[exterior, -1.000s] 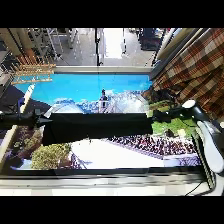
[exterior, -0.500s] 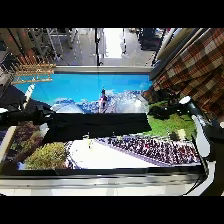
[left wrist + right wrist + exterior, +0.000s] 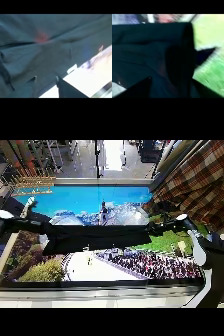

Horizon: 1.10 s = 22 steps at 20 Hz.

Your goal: Fold the clothes and pants, and hang the long-sleeved shirts on hangers.

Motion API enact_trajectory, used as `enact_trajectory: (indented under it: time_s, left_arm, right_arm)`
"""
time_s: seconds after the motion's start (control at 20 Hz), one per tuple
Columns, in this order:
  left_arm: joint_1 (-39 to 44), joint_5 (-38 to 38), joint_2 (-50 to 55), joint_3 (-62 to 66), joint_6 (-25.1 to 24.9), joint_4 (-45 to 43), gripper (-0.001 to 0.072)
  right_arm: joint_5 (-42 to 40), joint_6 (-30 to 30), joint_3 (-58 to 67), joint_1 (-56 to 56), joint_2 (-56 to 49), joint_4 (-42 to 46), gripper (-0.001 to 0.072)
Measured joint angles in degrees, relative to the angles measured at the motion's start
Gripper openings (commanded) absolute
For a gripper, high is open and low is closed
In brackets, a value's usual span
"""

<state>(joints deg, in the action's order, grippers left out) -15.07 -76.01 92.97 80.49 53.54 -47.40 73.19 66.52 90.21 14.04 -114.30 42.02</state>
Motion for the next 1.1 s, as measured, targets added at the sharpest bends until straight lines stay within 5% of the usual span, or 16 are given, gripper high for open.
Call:
enact_trajectory:
  time_s: [0.05,0.2,0.6,0.9,1.1]
  left_arm:
    - [1.99,0.28,-0.2,0.0,-1.49,-1.88,0.0048]
    - [7.34,1.22,-0.35,-0.02,-4.76,-5.09,0.0004]
    - [21.0,0.0,1.49,-0.11,-4.68,-8.39,0.0004]
    - [28.65,4.37,7.98,-0.11,-2.84,-9.42,0.0004]
    - [27.06,4.83,7.98,1.95,1.11,-13.38,0.0005]
  right_arm:
    - [0.66,-0.26,0.52,-0.52,-1.05,-0.61,0.0019]
    - [4.17,-1.05,1.95,-1.55,-1.18,1.46,0.0017]
    - [9.35,9.2,3.15,2.75,19.78,35.5,0.0016]
    - [9.66,16.04,4.26,-7.76,28.87,31.1,0.0016]
    - [-0.98,24.48,4.42,-24.02,27.34,28.94,0.0016]
